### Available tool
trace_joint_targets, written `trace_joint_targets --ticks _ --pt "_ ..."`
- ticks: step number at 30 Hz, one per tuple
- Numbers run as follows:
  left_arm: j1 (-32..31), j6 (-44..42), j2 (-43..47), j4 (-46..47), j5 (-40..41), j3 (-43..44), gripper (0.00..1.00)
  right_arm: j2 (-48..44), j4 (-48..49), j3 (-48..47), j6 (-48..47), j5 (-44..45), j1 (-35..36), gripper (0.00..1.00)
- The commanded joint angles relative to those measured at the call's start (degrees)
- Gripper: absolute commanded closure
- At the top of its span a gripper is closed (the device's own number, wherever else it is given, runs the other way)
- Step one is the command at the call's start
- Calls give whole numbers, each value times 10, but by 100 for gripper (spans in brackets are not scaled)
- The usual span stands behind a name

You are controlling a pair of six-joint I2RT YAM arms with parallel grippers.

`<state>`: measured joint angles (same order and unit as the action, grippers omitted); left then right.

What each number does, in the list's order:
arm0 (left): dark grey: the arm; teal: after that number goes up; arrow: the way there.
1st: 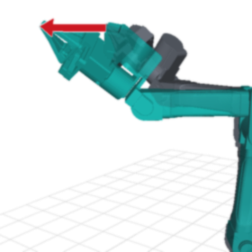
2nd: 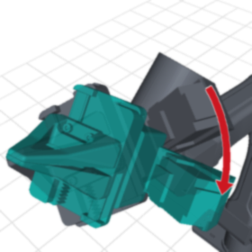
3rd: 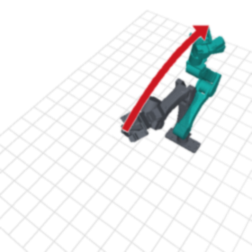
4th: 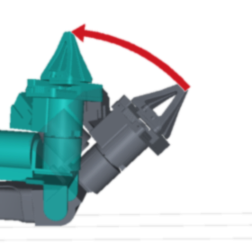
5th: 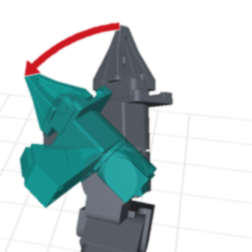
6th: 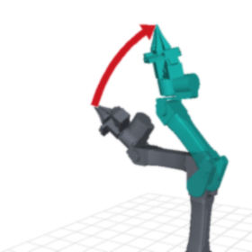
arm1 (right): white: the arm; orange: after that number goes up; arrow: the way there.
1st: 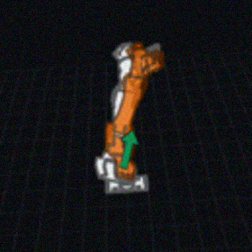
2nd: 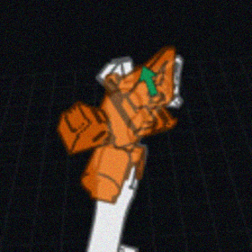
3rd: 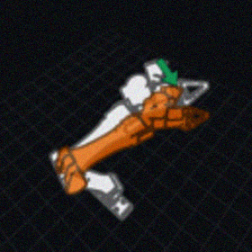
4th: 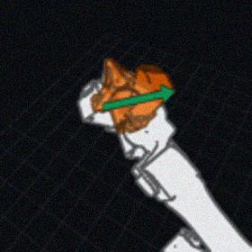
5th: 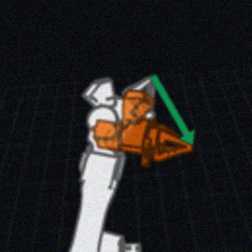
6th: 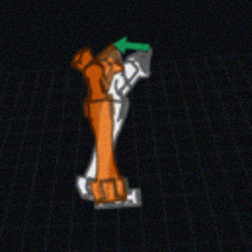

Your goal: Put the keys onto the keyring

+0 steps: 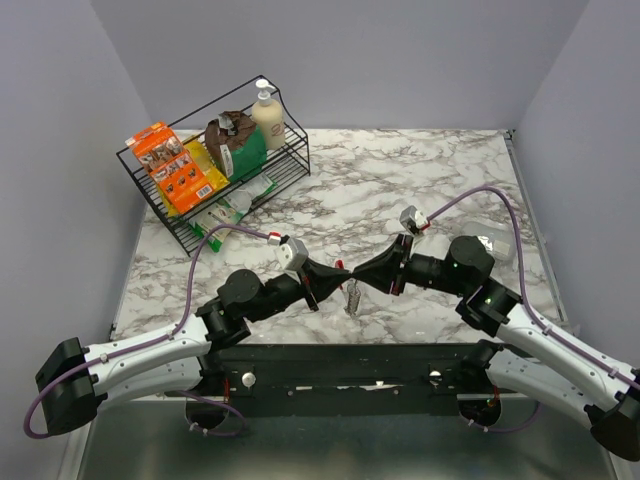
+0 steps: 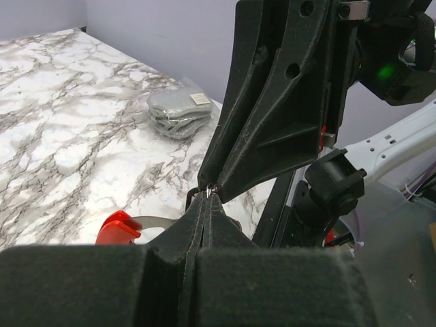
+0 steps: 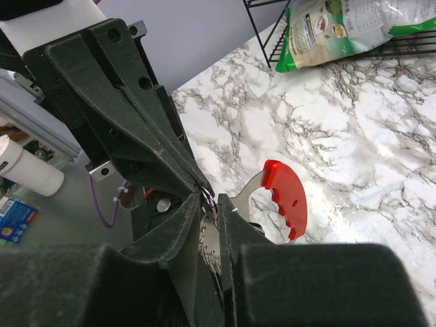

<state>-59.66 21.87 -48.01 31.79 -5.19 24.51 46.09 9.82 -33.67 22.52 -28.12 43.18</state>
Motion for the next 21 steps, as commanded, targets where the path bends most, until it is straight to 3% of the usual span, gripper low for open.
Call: trace_joint_targets --ticks 1,11,15,21 --pt "-5 -8 14 32 -8 19 100 -6 4 17 -4 1 3 77" --pt "-5 -8 14 33 -15 21 100 -17 10 26 -6 8 3 77" --pt "-6 -8 11 40 -20 23 100 -9 16 26 -8 -9 2 98" --pt "-6 -12 7 32 -28 30 100 -6 15 25 -19 -14 3 100"
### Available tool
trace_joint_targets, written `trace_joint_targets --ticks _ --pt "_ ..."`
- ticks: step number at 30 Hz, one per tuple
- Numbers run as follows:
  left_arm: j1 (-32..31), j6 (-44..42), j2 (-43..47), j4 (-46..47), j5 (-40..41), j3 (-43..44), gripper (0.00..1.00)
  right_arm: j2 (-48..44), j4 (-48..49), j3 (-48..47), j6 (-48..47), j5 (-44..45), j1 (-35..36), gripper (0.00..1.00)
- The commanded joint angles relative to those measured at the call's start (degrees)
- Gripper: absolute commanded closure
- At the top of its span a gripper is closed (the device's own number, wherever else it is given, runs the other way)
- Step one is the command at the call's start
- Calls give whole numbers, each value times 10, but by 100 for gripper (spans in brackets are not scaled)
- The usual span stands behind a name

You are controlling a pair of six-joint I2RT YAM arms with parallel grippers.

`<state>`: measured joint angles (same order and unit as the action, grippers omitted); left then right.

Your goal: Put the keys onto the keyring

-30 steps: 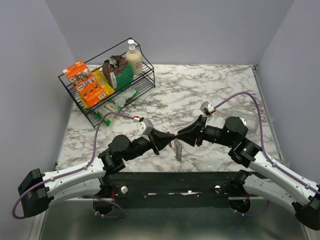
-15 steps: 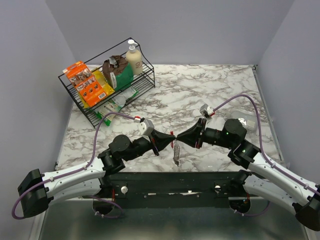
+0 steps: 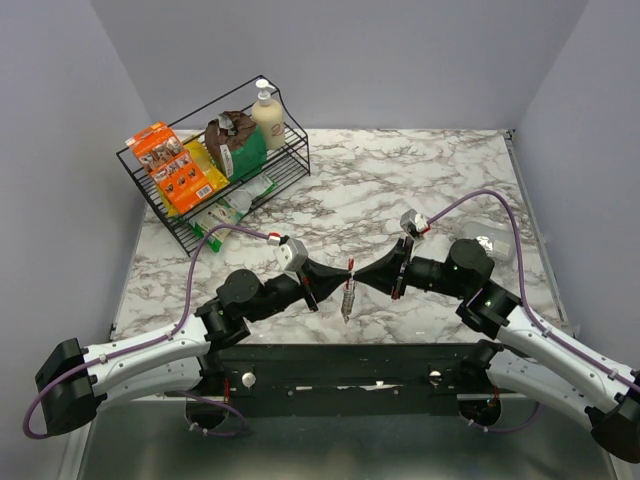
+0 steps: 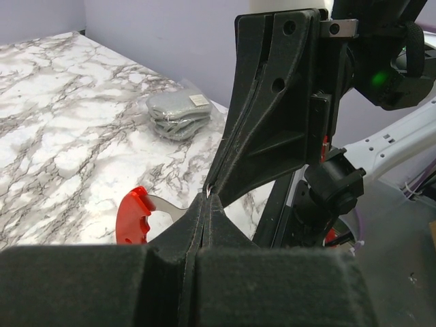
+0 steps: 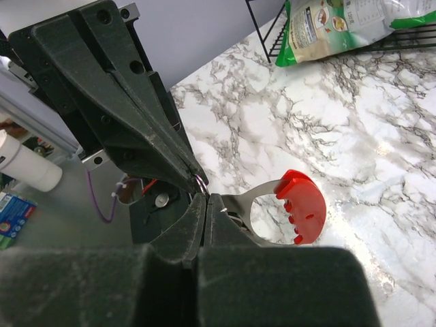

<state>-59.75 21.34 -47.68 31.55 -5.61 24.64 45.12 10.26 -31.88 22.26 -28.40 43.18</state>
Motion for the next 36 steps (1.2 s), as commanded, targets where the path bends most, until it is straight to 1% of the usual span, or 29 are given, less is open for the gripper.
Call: trace_joint_targets --ticks 1,4,7,8,10,11,13,14,15,16,18,21,23,24,25,28,30,36 --pt "-6 -11 5 26 -24 30 100 2 10 7 -17 -10 3 100" --pt "-6 -29 15 -9 -23 38 100 -6 -2 3 -26 -4 3 100" --pt "-6 -42 31 -59 -20 51 85 -17 -25 -5 -47 -4 2 100" --pt "-6 -45 36 -71 -20 56 77 -21 -30 -6 -54 -7 3 100" --pt "-6 -45 50 -101 -16 66 68 -29 -44 -10 -71 -6 3 100" --pt "-6 -46 54 -115 -11 70 59 -35 -49 -13 -77 -6 3 100" --pt "-6 -56 60 -163 -14 92 53 -35 -76 -21 -95 -11 4 100" --pt "-6 -60 60 -181 -23 101 48 -28 -90 -40 -104 -14 3 100" --pt "-6 -73 61 -198 -31 119 47 -23 -136 -52 -111 -10 3 100" --pt "-6 -80 60 -234 -39 130 46 -18 -159 -63 -125 -4 3 100" --pt "-6 -103 52 -273 -62 165 45 -6 -210 -92 -137 -6 3 100" --pt "-5 -135 29 -376 -88 211 42 6 -255 -116 -156 -7 3 100" --pt "-6 -155 12 -414 -107 234 40 12 -276 -122 -164 -14 3 100" --pt "-6 -164 -5 -448 -116 253 39 15 -283 -126 -168 -14 3 100" --pt "-6 -182 -14 -460 -149 261 39 22 -291 -128 -172 -15 3 100" --pt "-6 -204 -51 -498 -208 283 39 34 -323 -140 -186 -29 3 100" --pt "-6 -231 -78 -518 -231 295 39 38 -334 -143 -187 -38 3 100" --pt "-5 -304 -129 -547 -251 315 40 39 -342 -140 -195 -62 3 99"
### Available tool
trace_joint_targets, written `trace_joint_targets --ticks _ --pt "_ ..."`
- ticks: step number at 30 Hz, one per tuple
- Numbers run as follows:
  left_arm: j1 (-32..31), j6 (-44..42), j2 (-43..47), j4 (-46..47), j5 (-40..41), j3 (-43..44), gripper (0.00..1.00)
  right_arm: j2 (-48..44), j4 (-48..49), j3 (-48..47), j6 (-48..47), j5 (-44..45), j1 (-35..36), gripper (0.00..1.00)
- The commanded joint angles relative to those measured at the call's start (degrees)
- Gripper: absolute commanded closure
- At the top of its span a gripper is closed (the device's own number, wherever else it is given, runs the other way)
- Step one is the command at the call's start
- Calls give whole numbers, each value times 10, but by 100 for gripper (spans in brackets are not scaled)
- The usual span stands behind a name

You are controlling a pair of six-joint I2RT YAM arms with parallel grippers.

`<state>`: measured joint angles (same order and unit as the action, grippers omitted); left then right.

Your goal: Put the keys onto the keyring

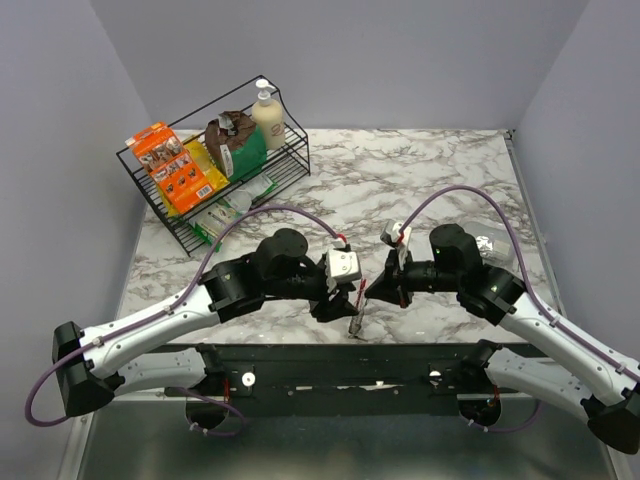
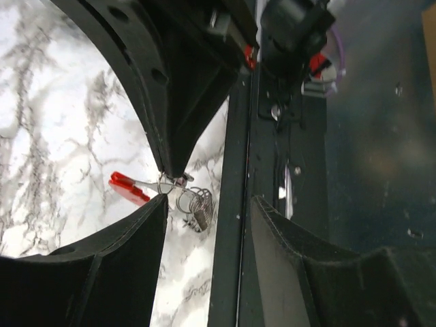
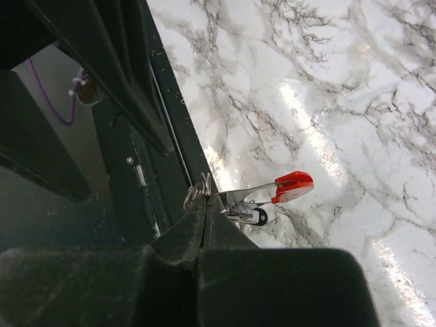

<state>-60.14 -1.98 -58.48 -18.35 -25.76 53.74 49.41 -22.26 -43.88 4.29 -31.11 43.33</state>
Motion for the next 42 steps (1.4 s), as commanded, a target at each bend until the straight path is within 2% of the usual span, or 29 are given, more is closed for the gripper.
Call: trace_joint_targets --ticks 1,4,8,14,21,25,31,34,38,40,42 --pt "0 -80 -25 -50 -53 26 40 -4 -16 -21 -17 -43 2 100" --pt "4 -103 -44 -49 -58 30 42 -8 -14 -18 -20 -63 1 100" --pt "8 -113 -67 -44 -65 41 51 -16 -2 -13 -18 -81 2 100" --pt "20 -125 -93 -44 -64 57 58 -16 4 -8 -16 -91 3 100" --pt "35 -130 -91 -38 -81 55 60 -12 7 -7 -16 -94 3 100" --pt "39 -131 -100 -35 -102 54 66 -13 10 -6 -16 -95 3 100" --pt "39 -130 -122 -44 -135 69 68 -13 13 -3 -15 -87 2 100" --pt "39 -130 -124 -43 -144 71 75 -12 15 -2 -15 -86 3 100" --pt "39 -131 -124 -50 -137 73 90 -11 15 -2 -15 -84 3 100" --pt "39 -132 -122 -57 -134 75 93 -12 15 -2 -14 -79 3 100" --pt "39 -137 -120 -62 -128 76 99 -14 15 -2 -14 -76 3 100"
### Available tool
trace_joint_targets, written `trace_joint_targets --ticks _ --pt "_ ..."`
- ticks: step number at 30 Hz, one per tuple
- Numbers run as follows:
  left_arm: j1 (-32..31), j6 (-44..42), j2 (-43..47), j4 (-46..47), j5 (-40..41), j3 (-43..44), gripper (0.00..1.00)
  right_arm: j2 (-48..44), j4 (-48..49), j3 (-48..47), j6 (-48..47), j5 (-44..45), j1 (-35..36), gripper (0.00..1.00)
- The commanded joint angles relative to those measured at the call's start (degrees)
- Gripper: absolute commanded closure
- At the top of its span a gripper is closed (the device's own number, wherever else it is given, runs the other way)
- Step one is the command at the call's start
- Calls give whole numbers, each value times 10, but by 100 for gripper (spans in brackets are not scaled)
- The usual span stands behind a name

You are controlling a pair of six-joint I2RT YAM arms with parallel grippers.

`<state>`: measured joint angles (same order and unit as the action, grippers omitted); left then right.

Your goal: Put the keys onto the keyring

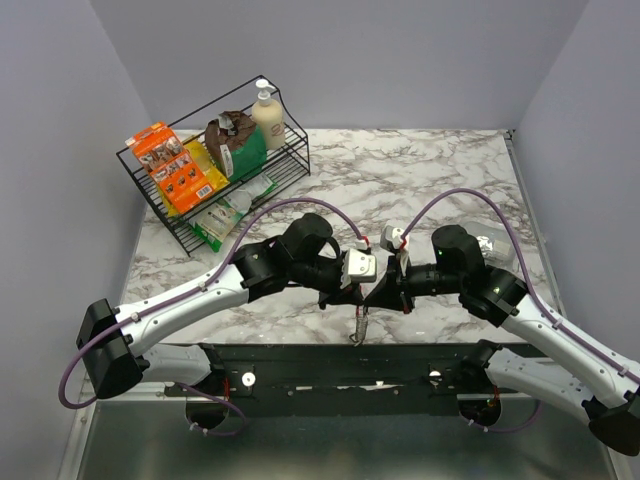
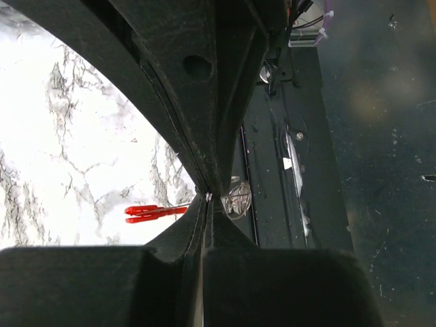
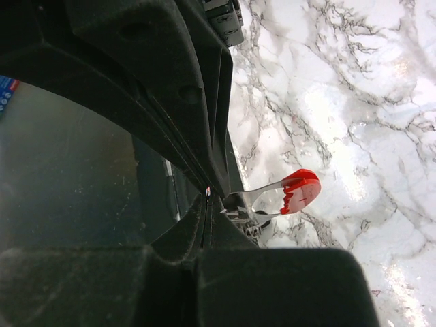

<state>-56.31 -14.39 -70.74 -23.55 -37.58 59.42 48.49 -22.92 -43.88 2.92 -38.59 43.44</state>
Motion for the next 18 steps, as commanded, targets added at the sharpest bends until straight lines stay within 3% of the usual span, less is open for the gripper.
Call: trace_joint_targets --ticks 1,7,11,12,15,18 --pt "1 -13 4 -14 -7 19 100 -6 22 -2 0 -1 1 100" --pt "1 -17 17 -24 15 18 100 -7 23 -2 -1 1 2 100" --pt "1 -17 19 -25 19 21 75 -8 23 -2 -1 2 2 100" --pt "1 -17 17 -26 19 22 74 -9 23 -2 -1 2 1 100" --pt "2 -16 13 -25 15 24 76 -9 24 -2 -1 3 2 100" --pt "1 -20 6 -33 11 30 90 -9 24 -2 -2 3 2 100"
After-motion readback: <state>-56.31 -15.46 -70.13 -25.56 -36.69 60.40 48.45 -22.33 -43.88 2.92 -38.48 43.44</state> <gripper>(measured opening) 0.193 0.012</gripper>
